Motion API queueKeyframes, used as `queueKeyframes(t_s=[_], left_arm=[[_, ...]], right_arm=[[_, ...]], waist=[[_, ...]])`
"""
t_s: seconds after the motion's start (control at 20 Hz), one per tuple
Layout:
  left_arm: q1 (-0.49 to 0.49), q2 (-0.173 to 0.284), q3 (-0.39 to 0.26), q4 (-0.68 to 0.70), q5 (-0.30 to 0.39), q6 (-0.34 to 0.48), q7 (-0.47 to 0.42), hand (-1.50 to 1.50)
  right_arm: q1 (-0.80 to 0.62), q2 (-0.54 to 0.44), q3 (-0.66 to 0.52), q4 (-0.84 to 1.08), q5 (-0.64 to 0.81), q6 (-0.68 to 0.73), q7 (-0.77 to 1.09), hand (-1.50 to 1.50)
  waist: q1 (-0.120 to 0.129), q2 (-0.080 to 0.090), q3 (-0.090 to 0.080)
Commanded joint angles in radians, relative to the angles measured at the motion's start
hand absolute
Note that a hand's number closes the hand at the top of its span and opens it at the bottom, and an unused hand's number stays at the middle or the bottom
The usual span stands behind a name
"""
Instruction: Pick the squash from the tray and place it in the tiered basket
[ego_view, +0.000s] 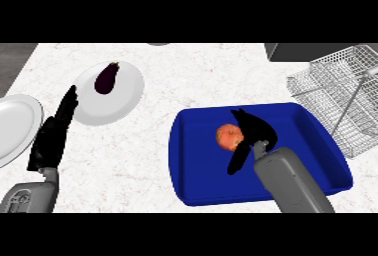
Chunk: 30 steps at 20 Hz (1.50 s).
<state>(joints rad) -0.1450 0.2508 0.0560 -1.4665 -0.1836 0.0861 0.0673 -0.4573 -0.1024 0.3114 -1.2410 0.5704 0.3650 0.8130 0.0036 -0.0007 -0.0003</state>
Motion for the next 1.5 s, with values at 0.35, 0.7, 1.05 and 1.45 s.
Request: queueKeyframes(t_s=[0.35, 0.7, 1.05, 1.45], left_arm=[[-0.038, 0.010, 0.046, -0.018, -0.002, -0.037, 0.047, 0.00], [0.000, 0.002, 0.055, 0.052, -0.008, -0.029, -0.050, 0.00], [0.024, 0.030, 0.072, -0.052, 0.012, -0.074, 0.013, 0.00], [-0.014, -0.023, 0.033, 0.003, -0.027, -0.039, -0.011, 0.00]], right_arm=[[-0.043, 0.099, -0.016, 0.156, 0.038, -0.022, -0.022, -1.50], [-0.018, 0.052, 0.105, 0.079, 0.079, 0.126, -0.128, 1.50], [0.001, 0.087, -0.028, 0.097, 0.031, 0.041, -0.141, 1.50], [-0.207, 0.081, -0.255, 0.150, 0.123, -0.270, 0.122, 1.50]], waist=[[0.001, 0.001, 0.000], [-0.008, -0.002, 0.000], [0.000, -0.001, 0.000], [0.018, 0.019, -0.001]])
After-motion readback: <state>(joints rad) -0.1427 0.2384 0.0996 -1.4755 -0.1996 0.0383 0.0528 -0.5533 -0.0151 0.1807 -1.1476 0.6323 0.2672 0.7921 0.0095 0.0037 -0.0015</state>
